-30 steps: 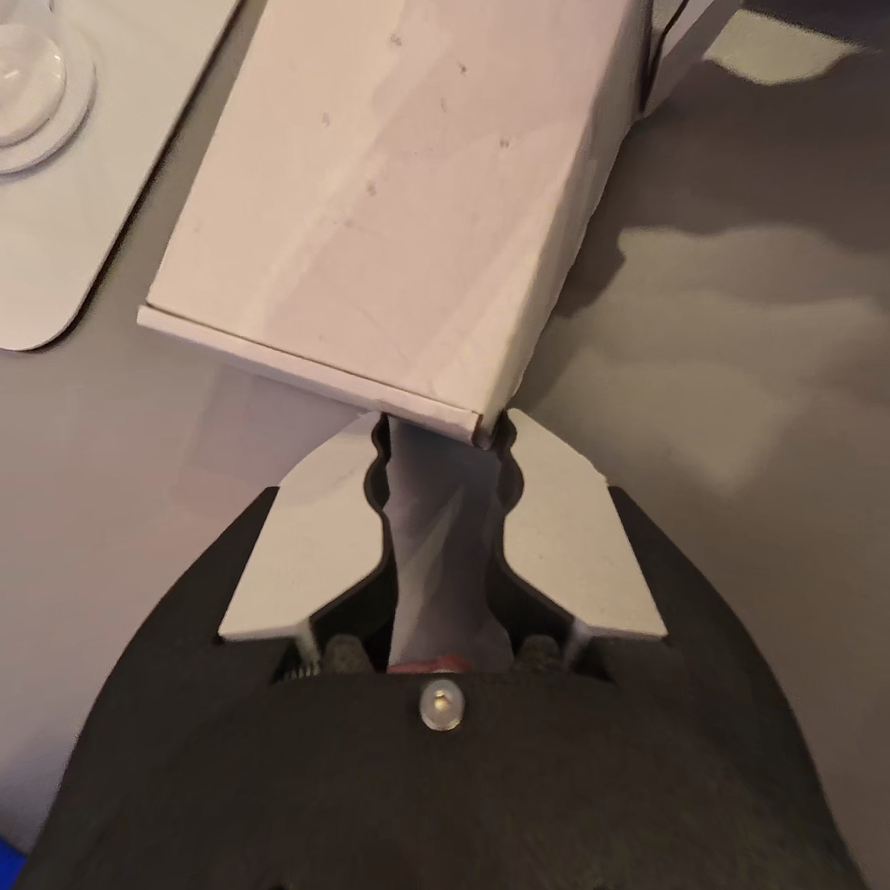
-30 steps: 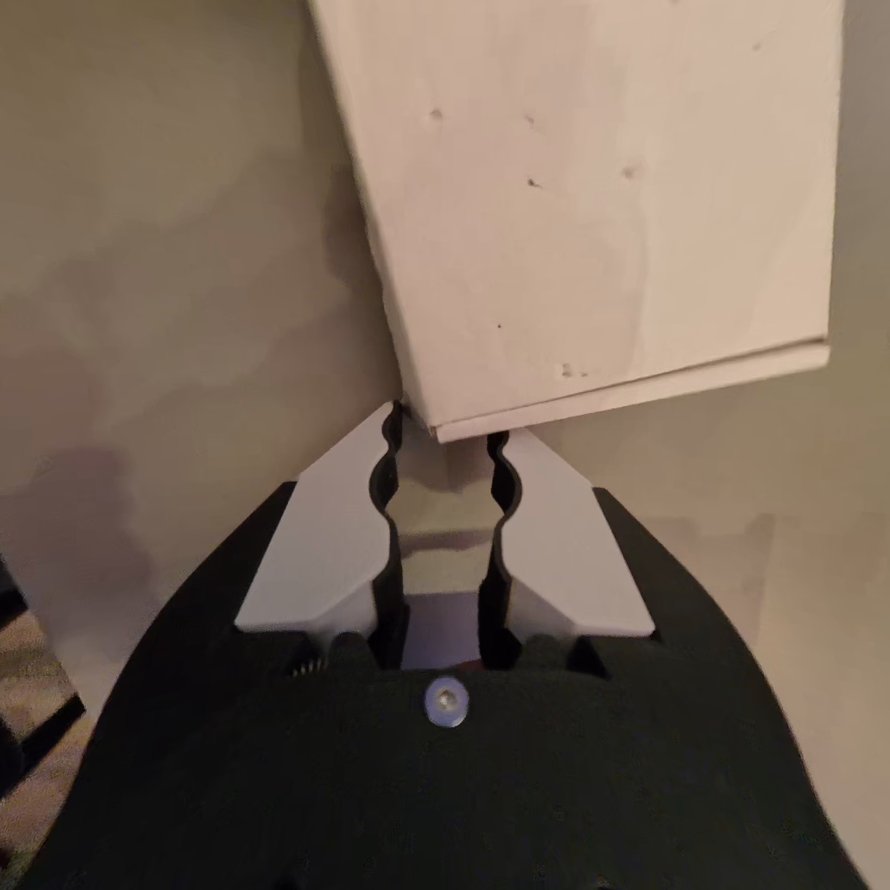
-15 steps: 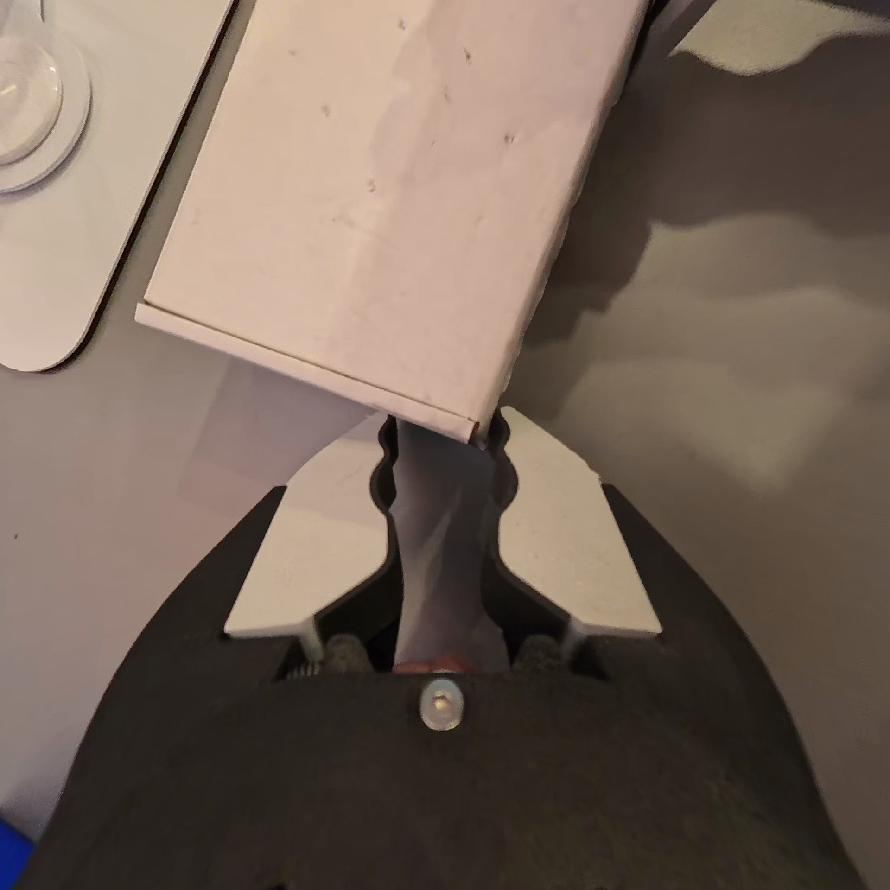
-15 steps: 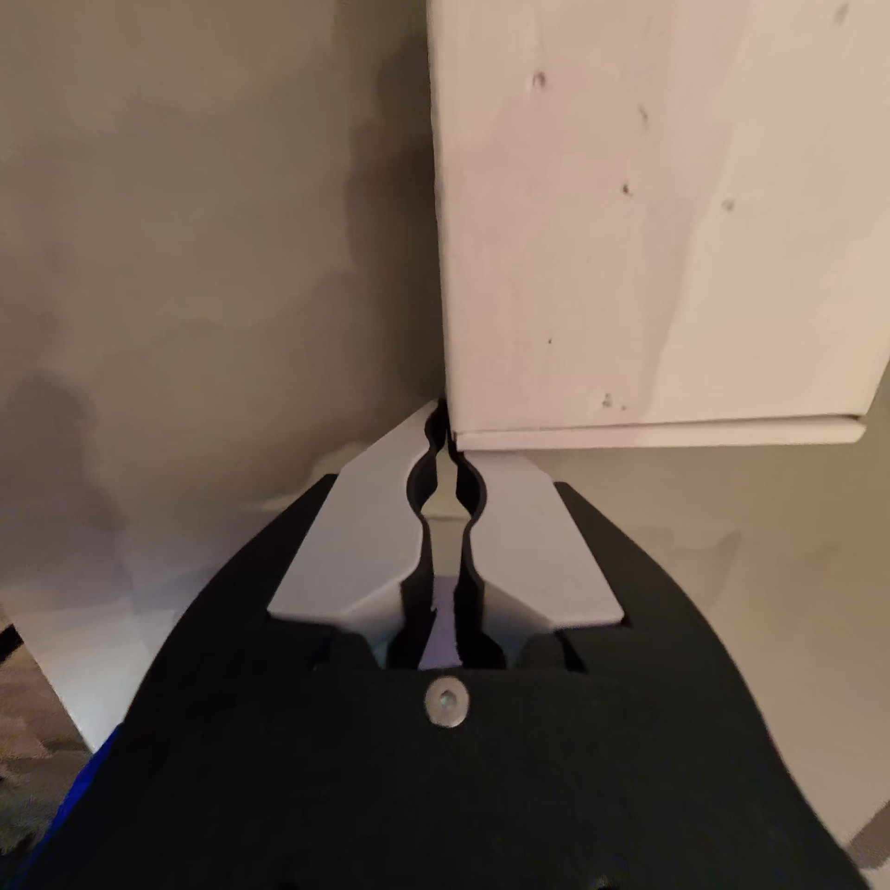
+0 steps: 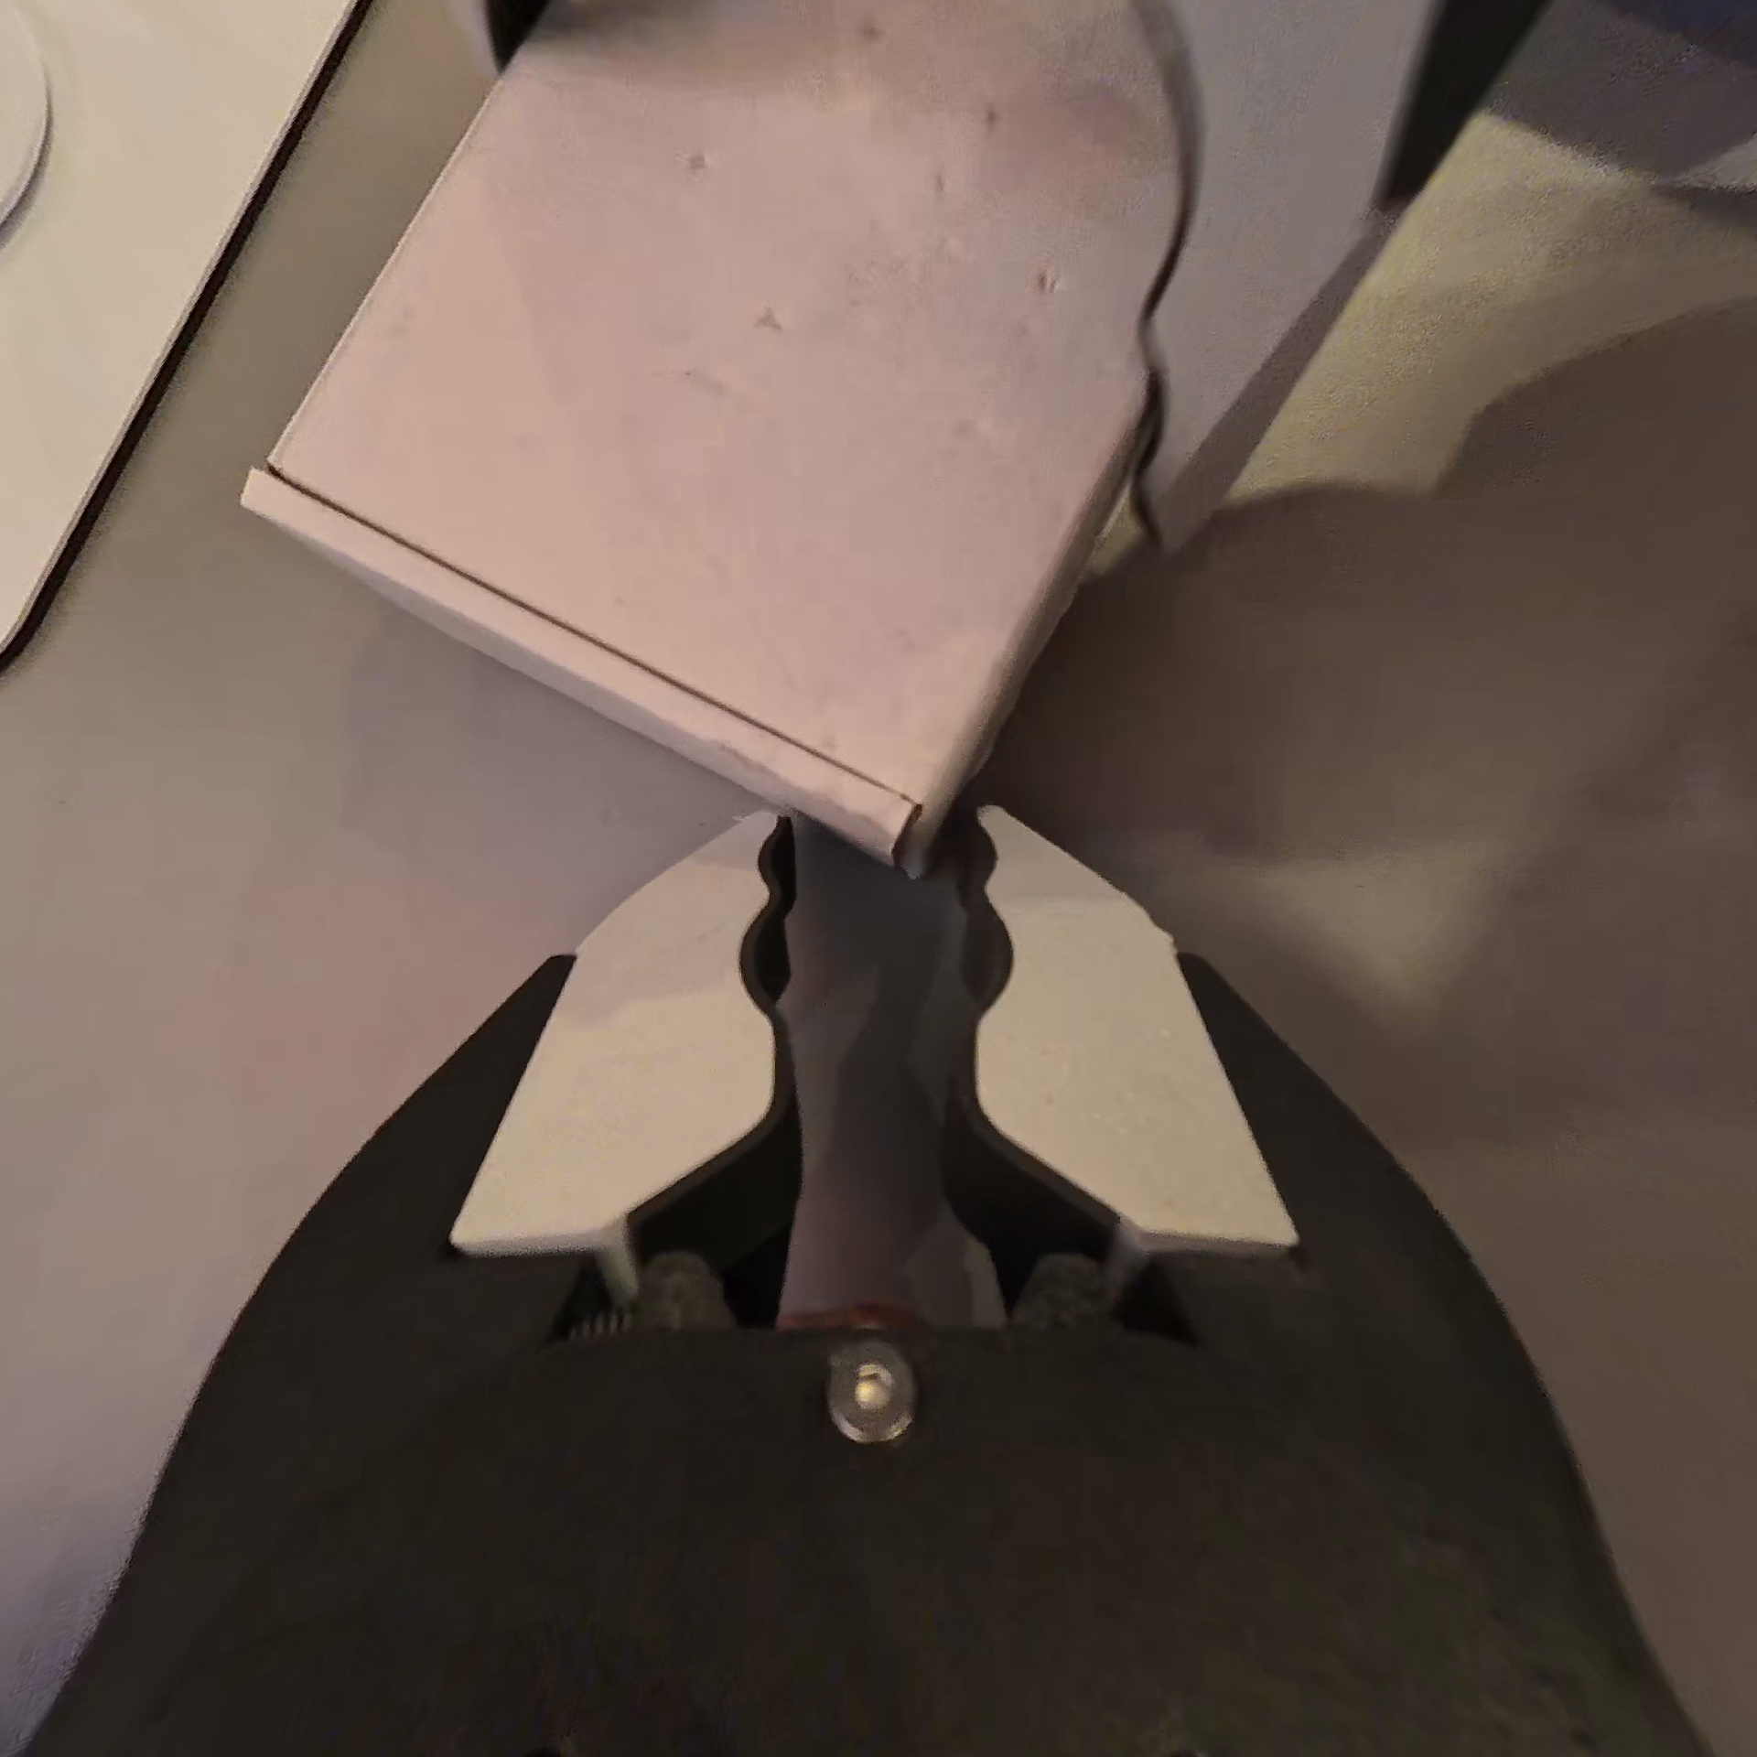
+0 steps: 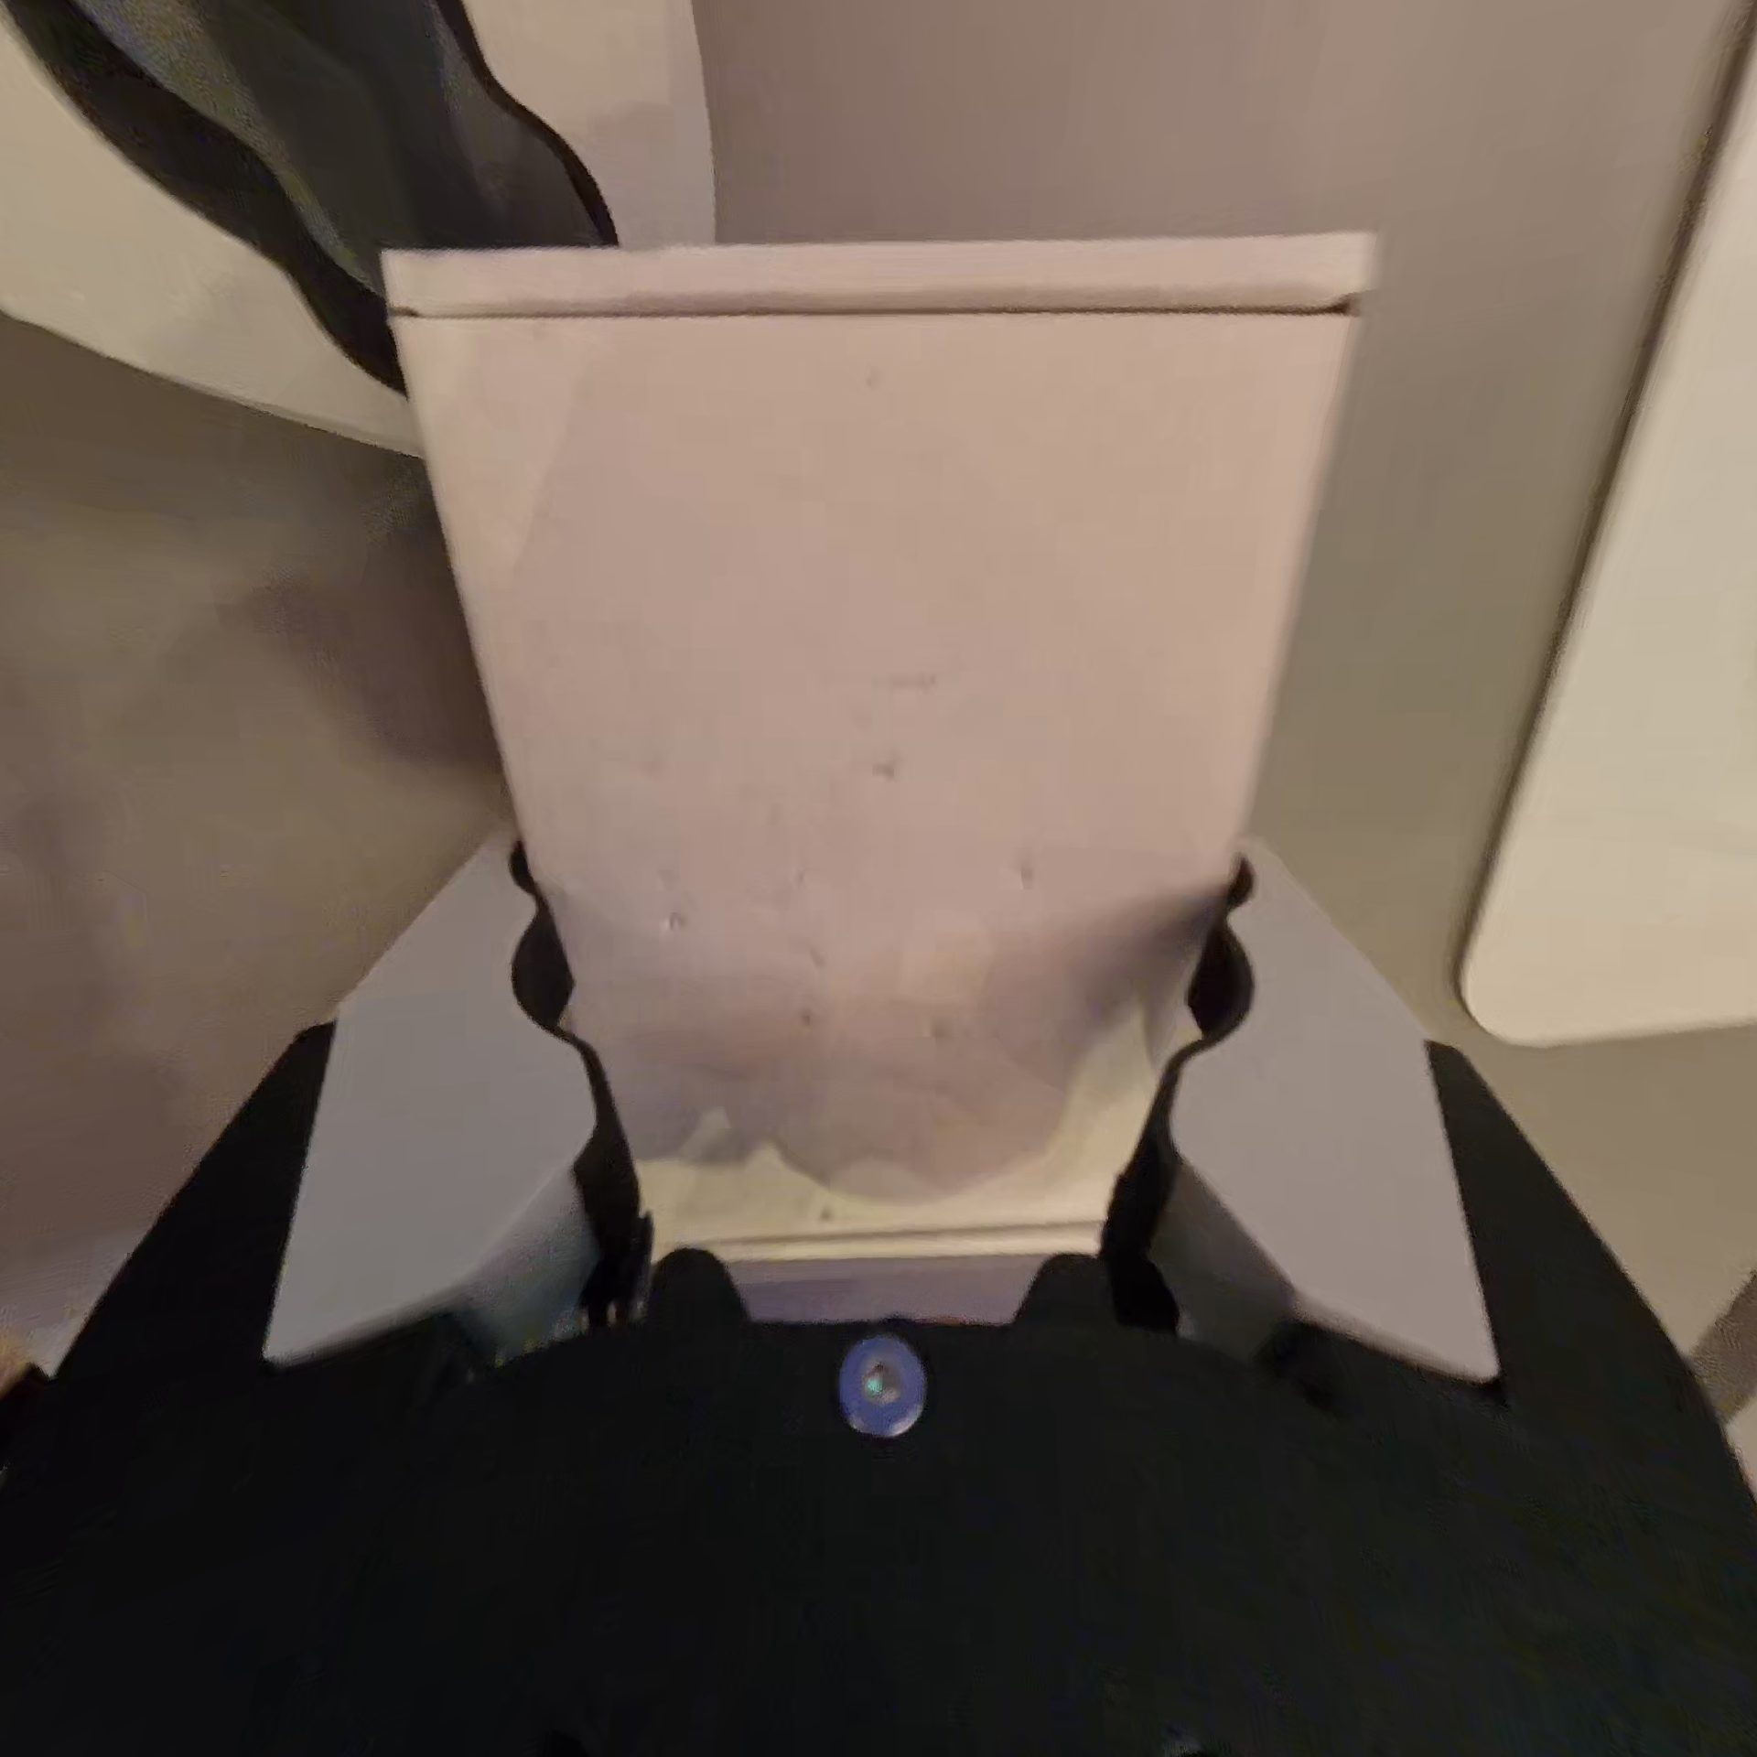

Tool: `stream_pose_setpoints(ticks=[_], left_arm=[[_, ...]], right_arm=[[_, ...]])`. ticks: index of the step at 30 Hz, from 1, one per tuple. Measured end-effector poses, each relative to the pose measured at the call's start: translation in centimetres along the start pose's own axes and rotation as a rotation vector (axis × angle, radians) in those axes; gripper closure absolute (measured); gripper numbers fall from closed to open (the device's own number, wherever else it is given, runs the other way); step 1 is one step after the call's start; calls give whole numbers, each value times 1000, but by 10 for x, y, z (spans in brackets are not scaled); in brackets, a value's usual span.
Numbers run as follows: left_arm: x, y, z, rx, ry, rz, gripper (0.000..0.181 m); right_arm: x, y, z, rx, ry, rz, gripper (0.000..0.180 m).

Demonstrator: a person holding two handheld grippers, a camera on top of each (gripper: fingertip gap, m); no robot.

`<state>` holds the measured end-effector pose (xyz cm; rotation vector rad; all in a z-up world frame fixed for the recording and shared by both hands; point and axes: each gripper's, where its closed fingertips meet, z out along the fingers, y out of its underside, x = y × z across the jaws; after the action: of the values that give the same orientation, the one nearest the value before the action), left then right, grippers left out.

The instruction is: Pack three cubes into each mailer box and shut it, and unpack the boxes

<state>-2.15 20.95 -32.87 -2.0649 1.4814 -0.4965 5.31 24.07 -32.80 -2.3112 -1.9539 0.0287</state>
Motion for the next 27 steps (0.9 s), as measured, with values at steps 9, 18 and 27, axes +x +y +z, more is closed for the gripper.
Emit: stream_pose_setpoints(ticks=[9, 18, 27], left_arm=[[-3, -15, -30, 96, 12, -40, 146], [15, -19, -53, 131, -1, -27, 160], [27, -20, -47, 130, 7, -74, 153]], right_arm=[[8, 14, -68, 202, 38, 55, 47], [34, 246, -223, 35, 277, 121, 47], [24, 342, -119, -167, 101, 80, 47]])
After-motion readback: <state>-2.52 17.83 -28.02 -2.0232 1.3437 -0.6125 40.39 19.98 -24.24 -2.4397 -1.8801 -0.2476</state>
